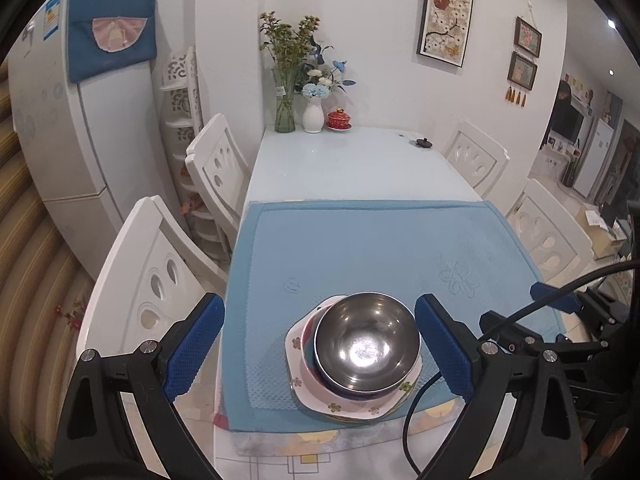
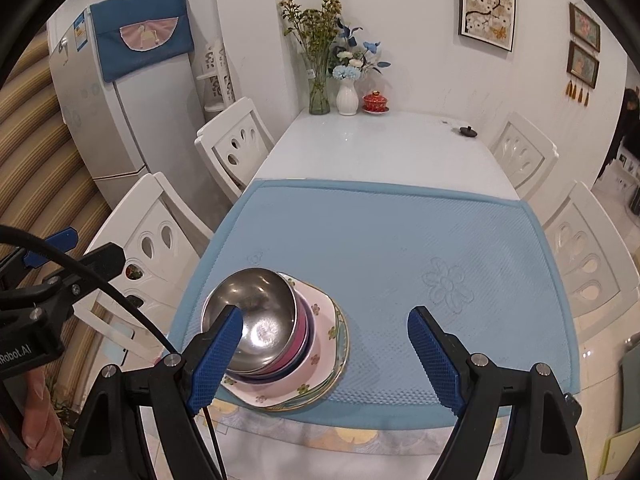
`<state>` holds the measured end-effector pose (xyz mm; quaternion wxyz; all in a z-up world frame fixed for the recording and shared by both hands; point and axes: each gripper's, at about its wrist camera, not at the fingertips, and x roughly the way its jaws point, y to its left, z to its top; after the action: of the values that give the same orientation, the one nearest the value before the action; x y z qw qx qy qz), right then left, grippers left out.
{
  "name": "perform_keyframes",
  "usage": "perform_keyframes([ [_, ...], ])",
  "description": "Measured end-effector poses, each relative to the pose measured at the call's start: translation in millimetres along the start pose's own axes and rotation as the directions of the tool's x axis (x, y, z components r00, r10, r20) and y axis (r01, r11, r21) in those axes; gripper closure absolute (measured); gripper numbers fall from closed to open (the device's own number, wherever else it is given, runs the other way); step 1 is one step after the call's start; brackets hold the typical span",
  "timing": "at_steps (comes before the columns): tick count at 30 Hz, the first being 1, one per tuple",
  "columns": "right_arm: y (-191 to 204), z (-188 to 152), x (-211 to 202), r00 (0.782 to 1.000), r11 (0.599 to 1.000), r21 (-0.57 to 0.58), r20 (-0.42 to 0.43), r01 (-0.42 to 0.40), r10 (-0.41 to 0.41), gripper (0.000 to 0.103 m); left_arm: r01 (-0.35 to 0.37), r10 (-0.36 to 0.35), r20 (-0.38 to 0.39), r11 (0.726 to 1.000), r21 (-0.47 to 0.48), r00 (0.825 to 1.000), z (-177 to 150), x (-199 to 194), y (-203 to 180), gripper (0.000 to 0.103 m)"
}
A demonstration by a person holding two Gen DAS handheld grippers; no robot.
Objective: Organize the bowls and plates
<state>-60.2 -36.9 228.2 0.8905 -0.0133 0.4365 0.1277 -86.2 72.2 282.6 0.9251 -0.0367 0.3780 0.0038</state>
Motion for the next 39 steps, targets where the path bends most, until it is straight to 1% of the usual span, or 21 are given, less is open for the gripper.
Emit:
perform_keyframes([
  [4, -4.0, -3.8, 2.0, 1.000, 1.000, 0.016, -0.013, -0.014, 0.014, 0.020, 0.023, -0.023, -0.005, 0.999, -0.022, 1.000, -1.4, 1.1, 4.0, 0.007],
  [7, -6.5, -6.8, 6.9, 0.999, 0.999, 0.032, -0.043, -0.027, 0.028, 0.020, 0.040, -0.041, -0.016, 0.999, -0.034, 0.999, -3.2, 4.1, 5.5, 0.007],
  [12, -5.5, -7.8, 14.9, 0.995, 0.998, 0.040, -0.089, -0.050, 0.053, 0.020, 0.065, -0.066, -0.042, 0.998, -0.017, 0.997, -6.5, 11.0, 1.2, 0.007],
  [15, -1.6, -8.1, 18.1, 0.994, 0.999, 0.024, -0.103, -0.039, 0.041, 0.020, 0.062, -0.062, -0.061, 0.998, -0.007, 0.996, -8.1, 16.1, -2.3, 0.007],
  [20, 5.8, -10.2, 28.2, 0.989, 1.000, -0.012, -0.144, 0.025, -0.026, 0.020, 0.076, -0.076, -0.080, 0.997, -0.006, 0.994, -10.8, 23.8, -3.9, 0.007],
  [23, 5.7, -11.3, 33.3, 0.987, 0.999, -0.006, -0.159, 0.034, -0.035, 0.020, 0.084, -0.084, -0.084, 0.996, 0.000, 0.993, -11.5, 26.3, -4.5, 0.007],
  [27, 2.1, -9.6, 32.5, 0.988, 0.999, 0.026, -0.156, 0.027, -0.022, 0.020, 0.075, -0.072, -0.074, 0.997, 0.029, 0.995, -11.1, 25.9, -8.3, 0.007],
  [30, 2.5, -7.3, 33.3, 0.988, 0.999, 0.024, -0.153, 0.041, -0.037, 0.020, 0.051, -0.048, -0.066, 0.997, 0.055, 0.997, -8.8, 25.9, -12.1, 0.007],
  [32, 1.7, -7.4, 35.1, 0.987, 0.999, 0.032, -0.158, 0.036, -0.030, 0.020, 0.037, -0.033, -0.064, 0.997, 0.061, 0.997, -6.4, 27.0, -12.4, 0.007],
  [36, 3.6, -8.0, 36.8, 0.985, 0.999, 0.038, -0.170, 0.028, -0.021, 0.020, 0.047, -0.044, -0.082, 0.998, 0.029, 0.996, -2.5, 31.0, -6.1, 0.007],
  [39, 5.3, -7.9, 36.0, 0.986, 0.999, 0.031, -0.167, 0.037, -0.031, 0.020, 0.032, -0.031, -0.086, 0.999, 0.012, 0.996, -1.0, 33.2, -0.9, 0.007],
])
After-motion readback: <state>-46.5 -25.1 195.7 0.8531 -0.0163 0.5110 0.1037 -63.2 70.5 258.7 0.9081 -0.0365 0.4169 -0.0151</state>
